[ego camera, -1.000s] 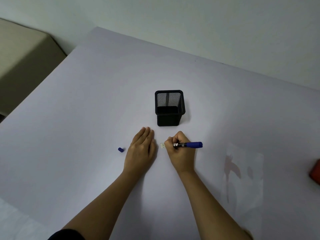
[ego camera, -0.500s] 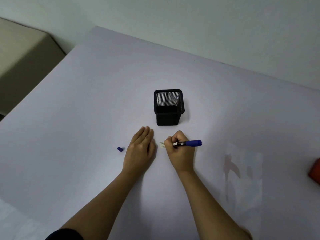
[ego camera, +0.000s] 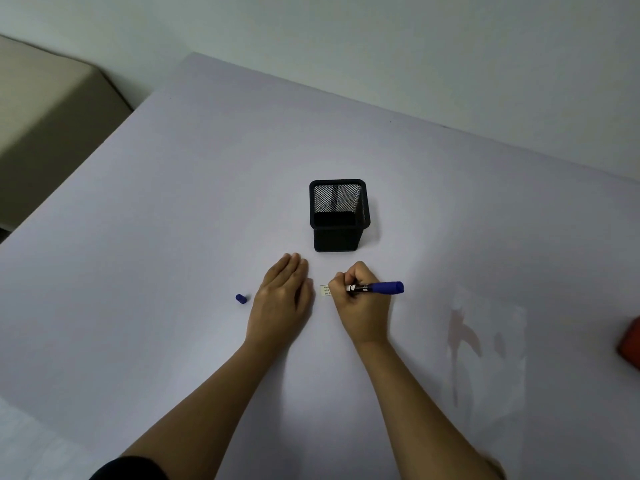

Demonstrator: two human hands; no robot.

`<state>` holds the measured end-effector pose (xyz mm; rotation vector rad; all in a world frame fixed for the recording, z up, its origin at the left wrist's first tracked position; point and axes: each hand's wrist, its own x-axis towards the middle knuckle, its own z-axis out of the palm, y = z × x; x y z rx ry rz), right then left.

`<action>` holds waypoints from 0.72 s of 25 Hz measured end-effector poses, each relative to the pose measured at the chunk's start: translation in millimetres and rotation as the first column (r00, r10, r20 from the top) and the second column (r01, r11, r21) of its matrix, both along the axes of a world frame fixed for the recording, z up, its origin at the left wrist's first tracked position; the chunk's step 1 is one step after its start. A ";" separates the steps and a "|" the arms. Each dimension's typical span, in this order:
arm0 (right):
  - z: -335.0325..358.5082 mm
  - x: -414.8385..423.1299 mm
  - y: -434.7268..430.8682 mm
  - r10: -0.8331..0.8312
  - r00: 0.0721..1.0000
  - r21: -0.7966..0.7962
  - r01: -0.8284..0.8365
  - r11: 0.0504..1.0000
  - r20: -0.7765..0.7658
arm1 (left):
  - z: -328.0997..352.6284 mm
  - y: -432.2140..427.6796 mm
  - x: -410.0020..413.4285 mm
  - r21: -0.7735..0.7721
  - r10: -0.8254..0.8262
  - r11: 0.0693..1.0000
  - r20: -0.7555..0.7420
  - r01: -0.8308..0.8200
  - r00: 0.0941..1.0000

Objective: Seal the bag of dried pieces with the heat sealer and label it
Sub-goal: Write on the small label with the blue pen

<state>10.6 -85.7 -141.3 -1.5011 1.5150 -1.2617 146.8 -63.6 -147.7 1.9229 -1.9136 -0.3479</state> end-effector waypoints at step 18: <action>-1.0 -0.6 0.7 0.005 1.000 -0.004 -0.005 1.000 0.005 | 4.1 -0.2 -2.5 -0.024 0.016 1.000 -0.010 -0.016 1.000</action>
